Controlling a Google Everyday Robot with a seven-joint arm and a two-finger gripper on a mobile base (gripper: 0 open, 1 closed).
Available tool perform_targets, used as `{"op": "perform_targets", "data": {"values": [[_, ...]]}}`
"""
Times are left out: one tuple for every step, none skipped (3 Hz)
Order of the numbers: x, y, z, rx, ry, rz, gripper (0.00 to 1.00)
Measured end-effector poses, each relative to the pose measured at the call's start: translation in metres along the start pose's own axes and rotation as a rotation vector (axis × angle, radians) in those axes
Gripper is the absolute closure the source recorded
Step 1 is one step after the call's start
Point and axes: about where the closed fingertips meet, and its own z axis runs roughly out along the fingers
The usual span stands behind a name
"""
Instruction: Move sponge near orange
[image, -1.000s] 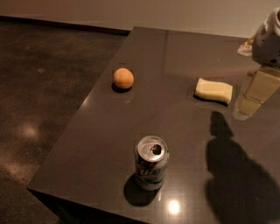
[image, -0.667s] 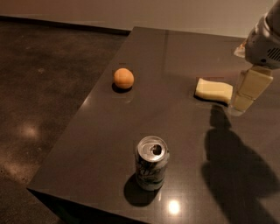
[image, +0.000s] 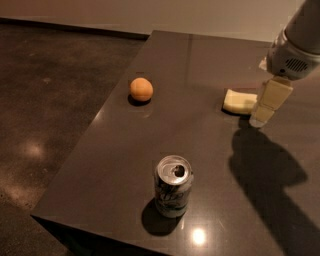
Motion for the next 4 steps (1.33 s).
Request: {"op": "perform_targets", "data": {"values": [[-0.002, -0.019, 0.025, -0.033, -0.02, 0.023, 0.0], [0.0, -0.033, 0.044, -0.069, -0.049, 0.051, 0.0], [0.001, -0.046, 0.068, -0.111, -0.067, 0.072, 0.0], [0.002, -0.052, 0.081, -0.13, -0.072, 0.082, 0.0]]}}
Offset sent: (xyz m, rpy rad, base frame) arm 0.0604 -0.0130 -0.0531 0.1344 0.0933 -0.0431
